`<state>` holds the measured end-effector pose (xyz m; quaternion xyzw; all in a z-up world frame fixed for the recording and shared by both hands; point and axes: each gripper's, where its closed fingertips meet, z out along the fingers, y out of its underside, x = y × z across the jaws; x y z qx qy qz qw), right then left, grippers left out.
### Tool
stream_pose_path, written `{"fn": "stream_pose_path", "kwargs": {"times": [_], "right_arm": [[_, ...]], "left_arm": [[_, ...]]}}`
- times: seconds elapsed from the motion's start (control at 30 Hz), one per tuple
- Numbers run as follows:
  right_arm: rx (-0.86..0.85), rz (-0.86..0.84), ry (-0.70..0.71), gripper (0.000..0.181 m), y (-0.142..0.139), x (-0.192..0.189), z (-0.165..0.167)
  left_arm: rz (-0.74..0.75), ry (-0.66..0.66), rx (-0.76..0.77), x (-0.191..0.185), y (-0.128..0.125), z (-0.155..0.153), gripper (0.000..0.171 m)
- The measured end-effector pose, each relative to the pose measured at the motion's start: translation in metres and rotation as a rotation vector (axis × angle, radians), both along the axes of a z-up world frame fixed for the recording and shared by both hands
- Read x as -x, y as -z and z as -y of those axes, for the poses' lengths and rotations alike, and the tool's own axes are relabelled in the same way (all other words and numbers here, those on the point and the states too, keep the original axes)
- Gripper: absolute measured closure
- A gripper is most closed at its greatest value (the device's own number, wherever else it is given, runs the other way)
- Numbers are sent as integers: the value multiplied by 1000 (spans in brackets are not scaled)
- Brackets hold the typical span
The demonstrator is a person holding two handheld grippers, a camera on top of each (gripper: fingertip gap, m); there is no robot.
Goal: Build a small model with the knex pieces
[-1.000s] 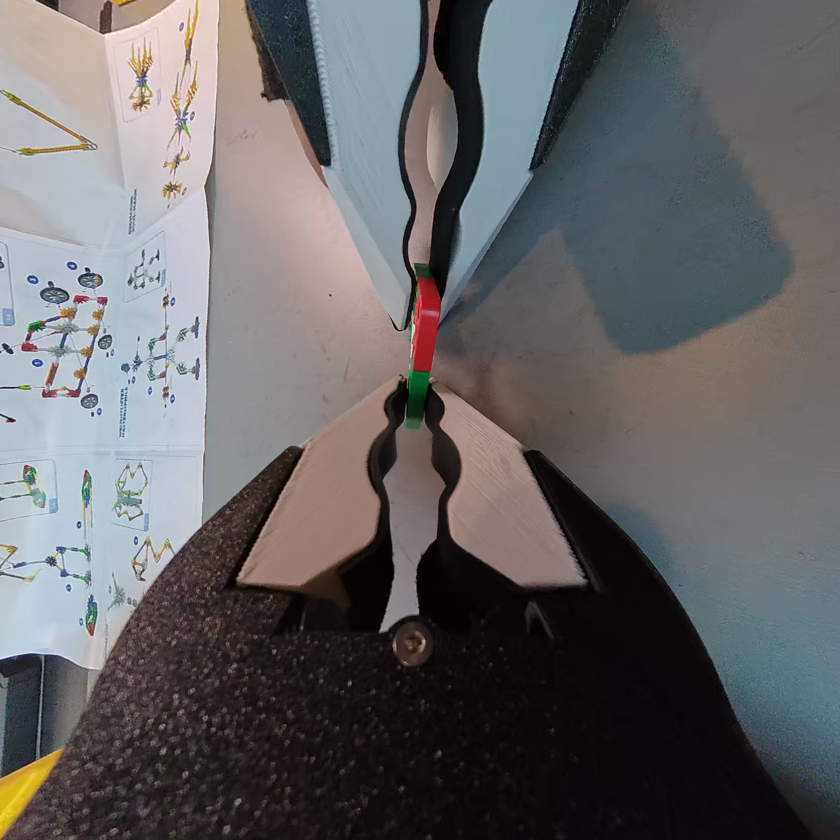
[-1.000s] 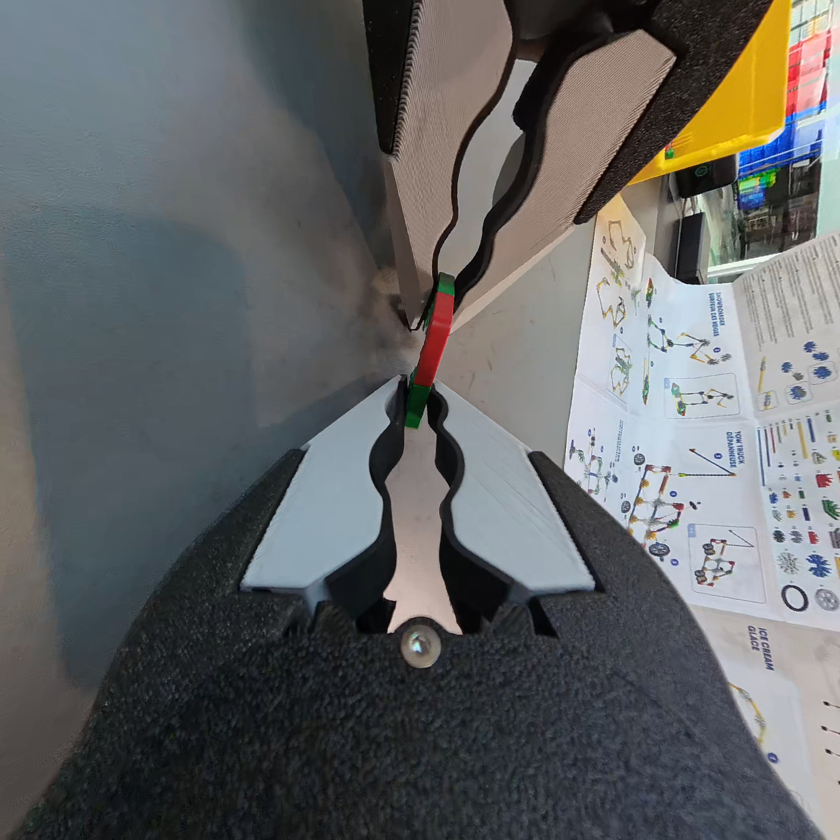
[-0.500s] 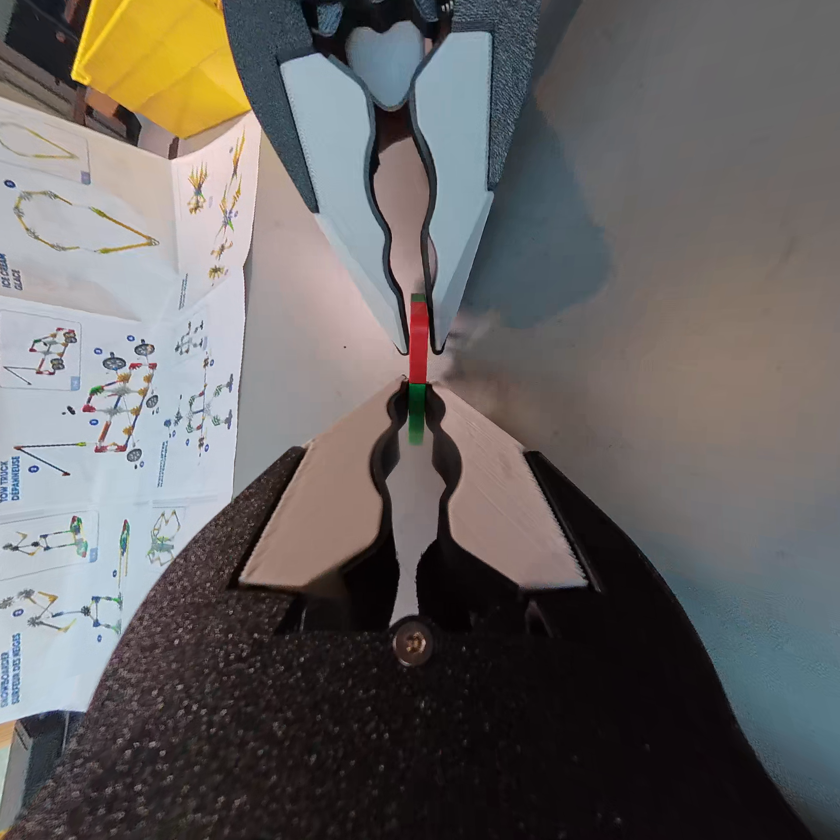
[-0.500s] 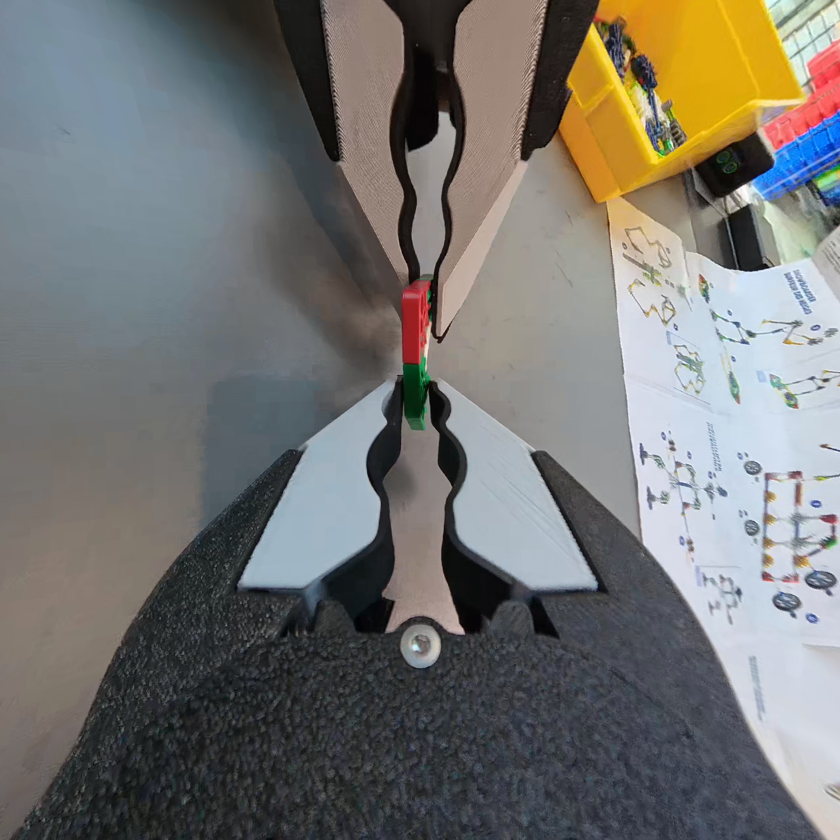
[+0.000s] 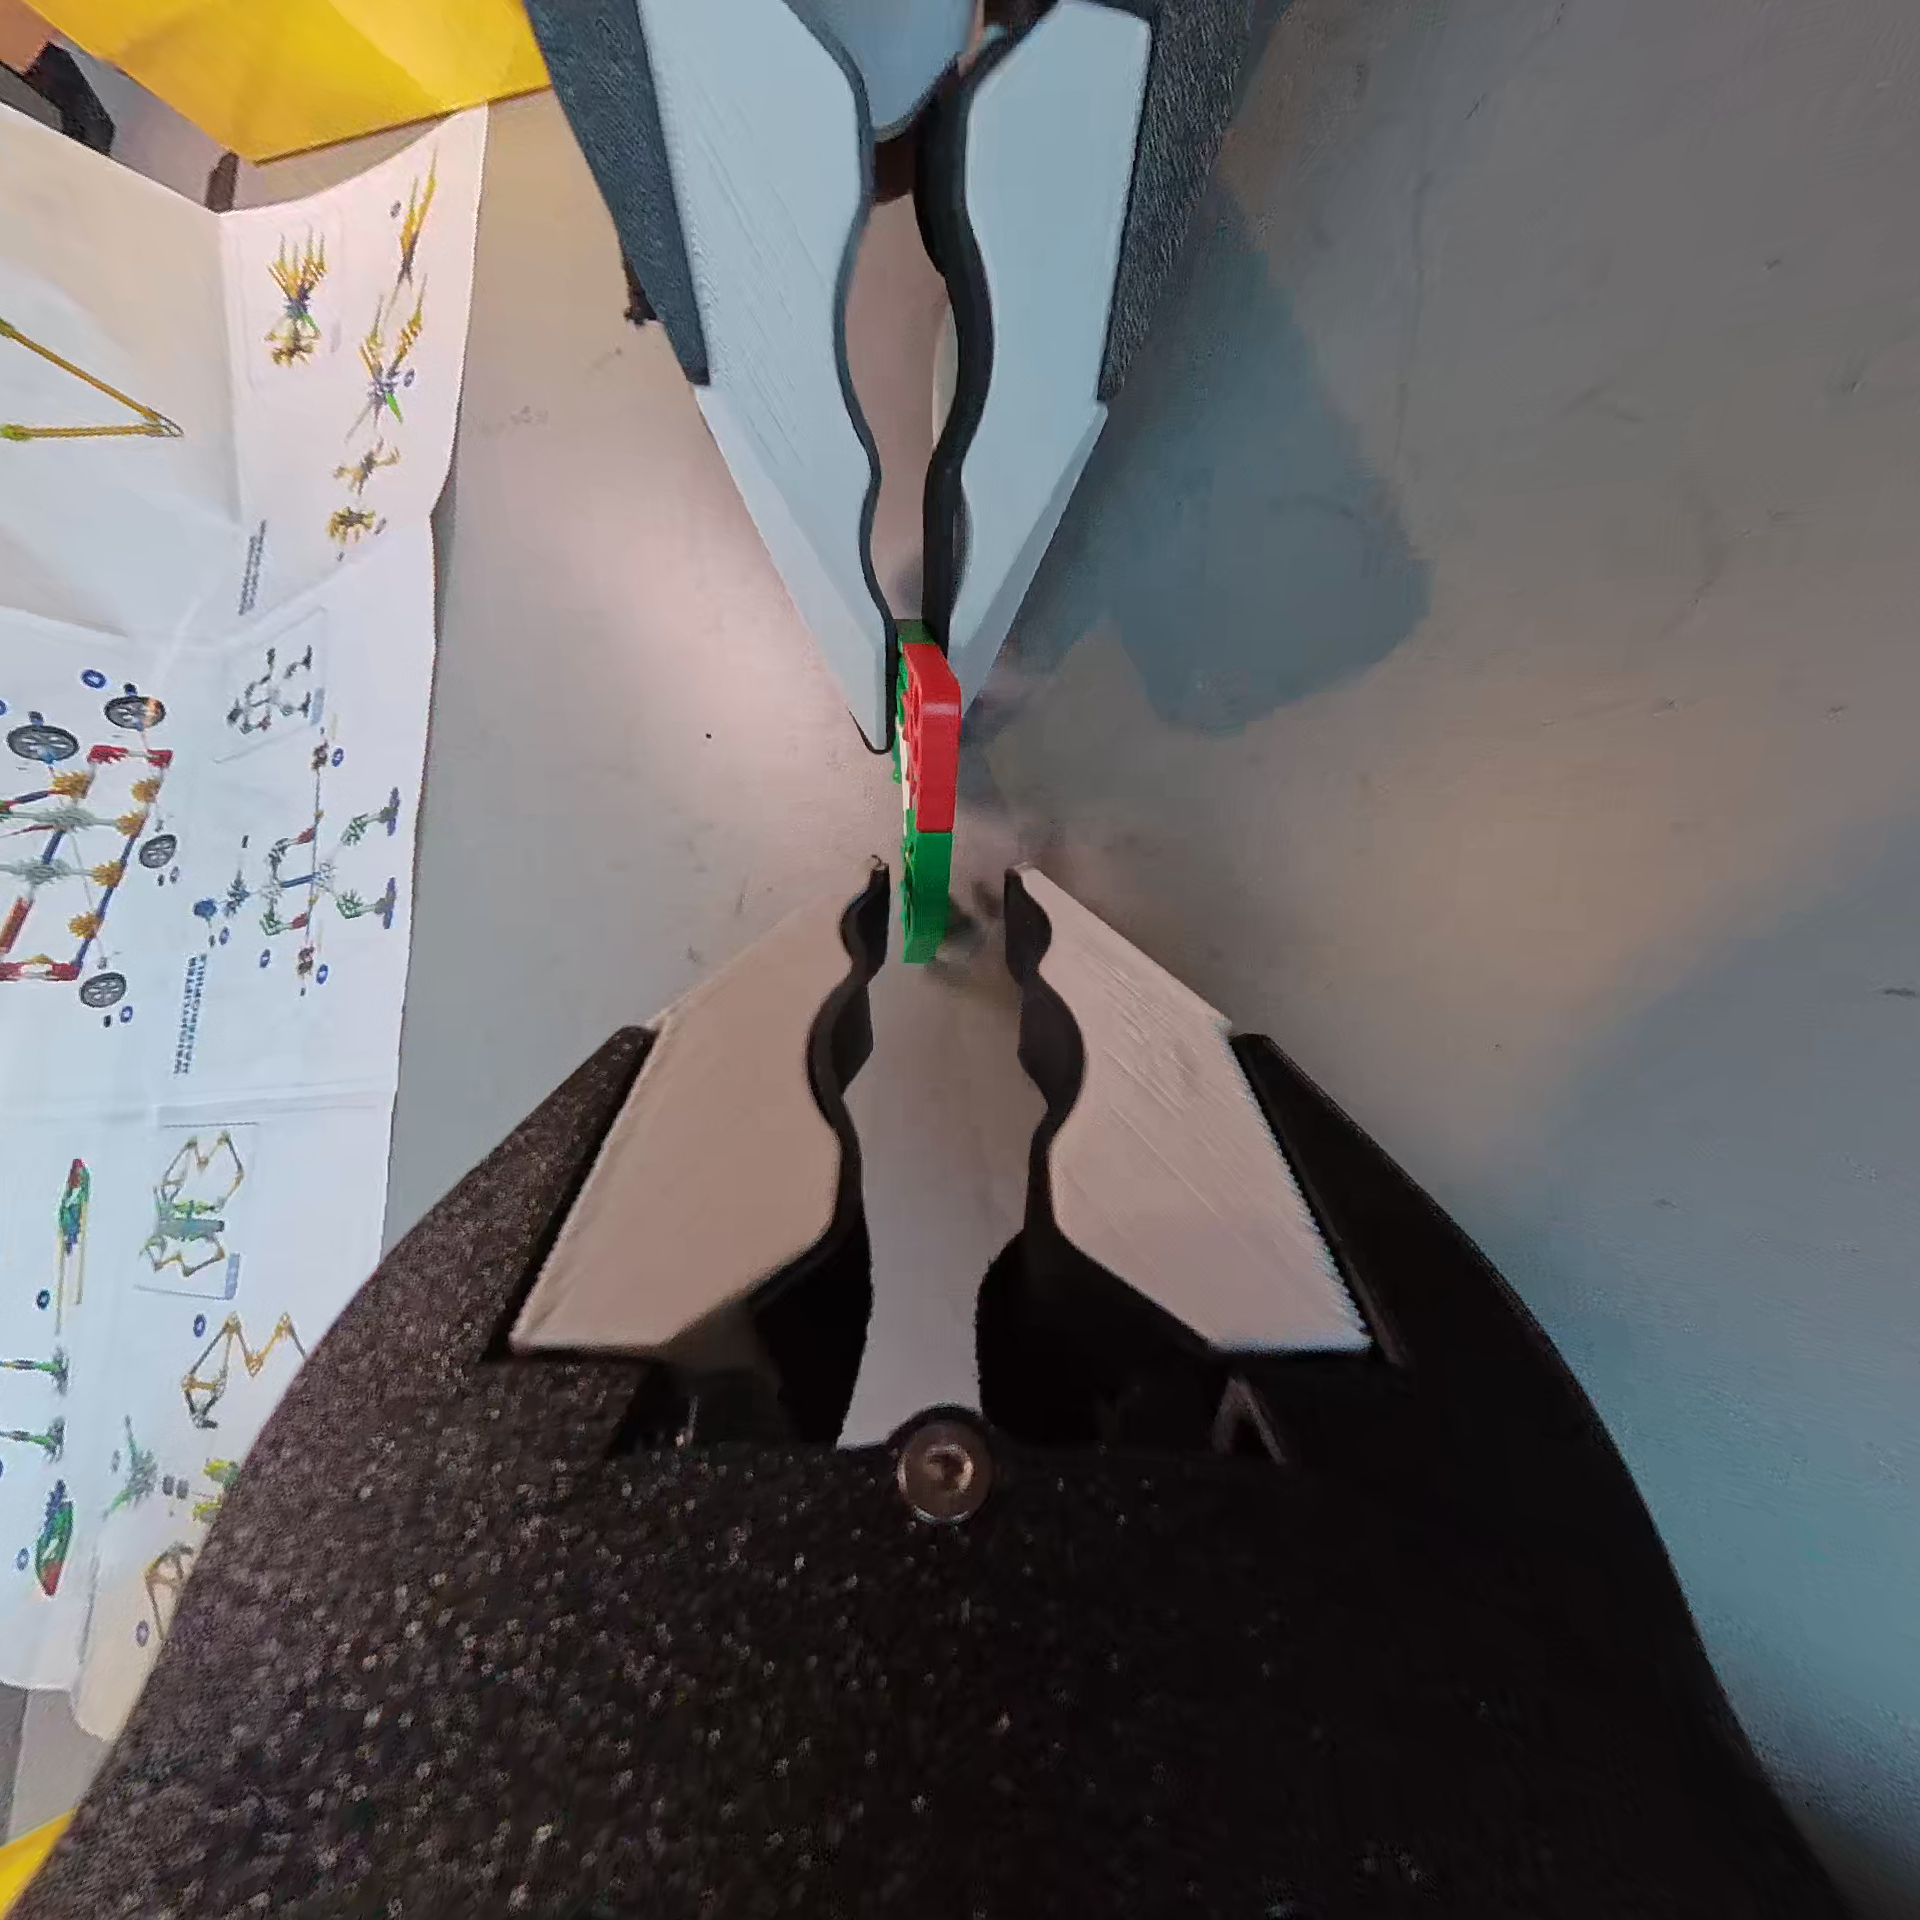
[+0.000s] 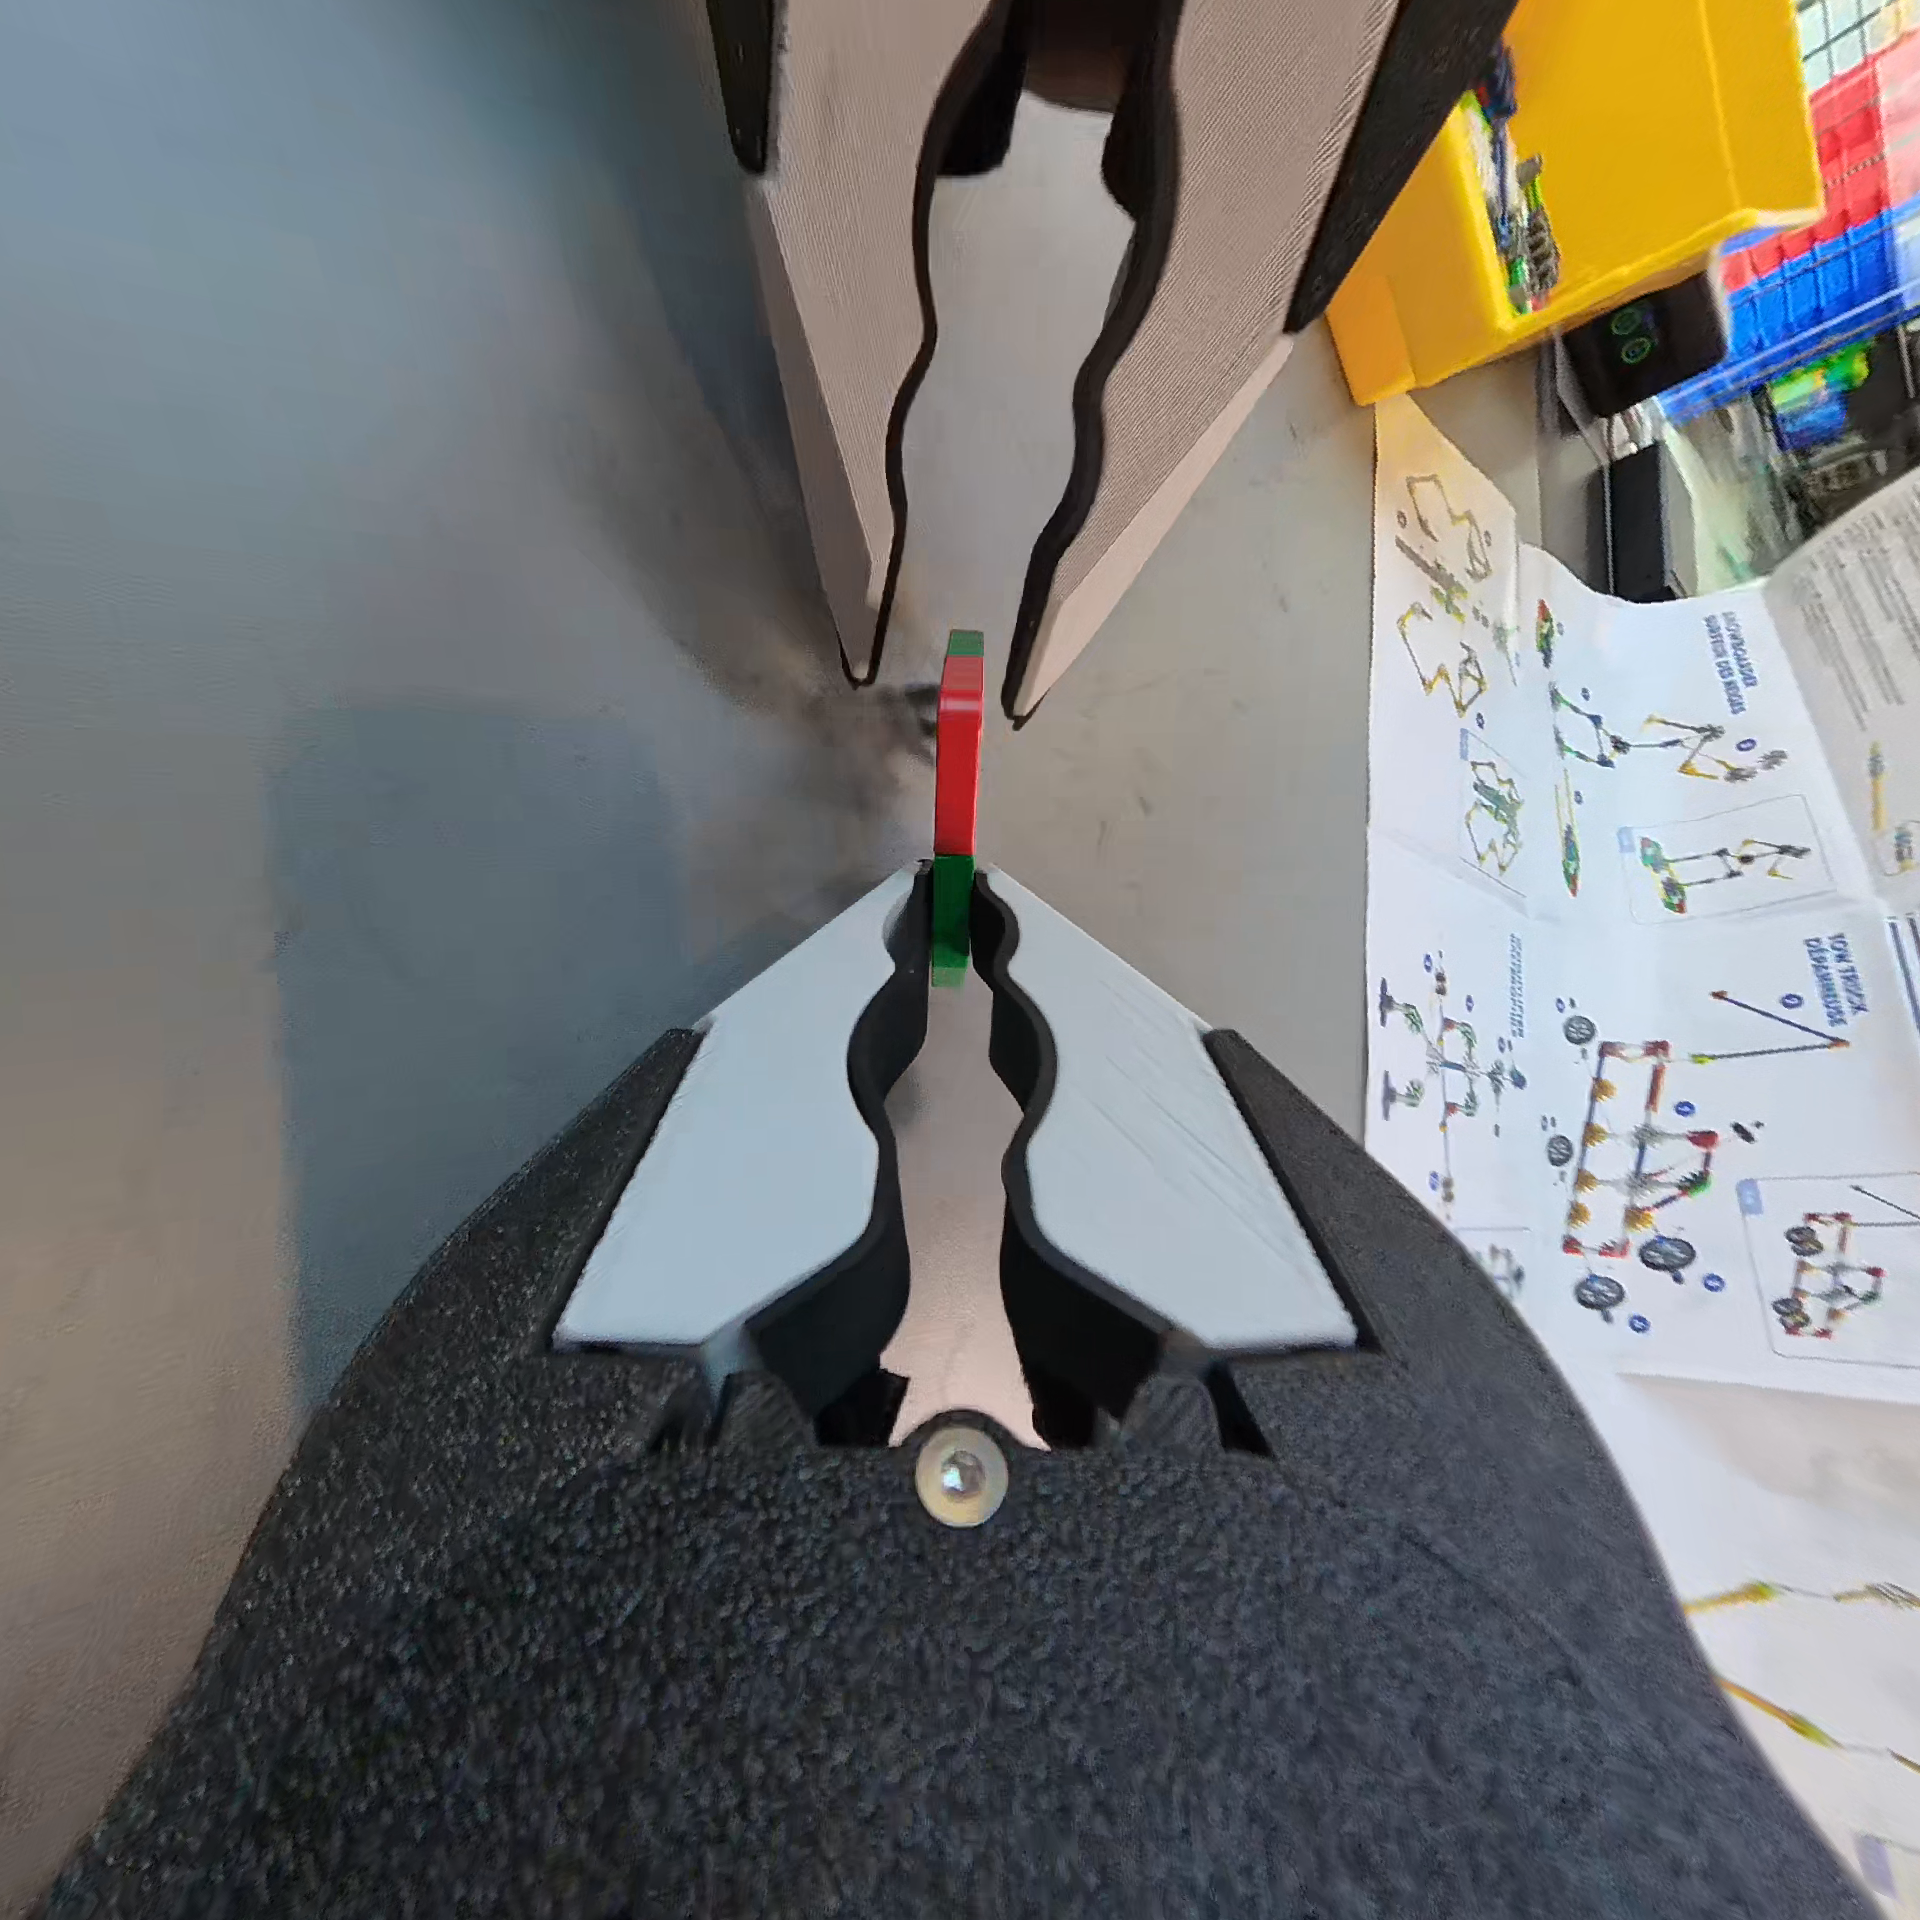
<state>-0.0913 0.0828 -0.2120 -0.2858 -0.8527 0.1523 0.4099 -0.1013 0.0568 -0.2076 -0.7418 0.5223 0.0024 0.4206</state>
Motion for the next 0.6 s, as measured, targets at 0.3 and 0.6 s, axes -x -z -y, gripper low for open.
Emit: {"fn": "stream_pose_path", "kwargs": {"times": [0.3,0.6], "right_arm": [[-185,2,52,176,0,4,0],[50,44,-62,173,1,1,14]], "left_arm": [[-126,-43,-107,1,1,-13,166],[-16,9,-20,-2,0,-5,166]]}}
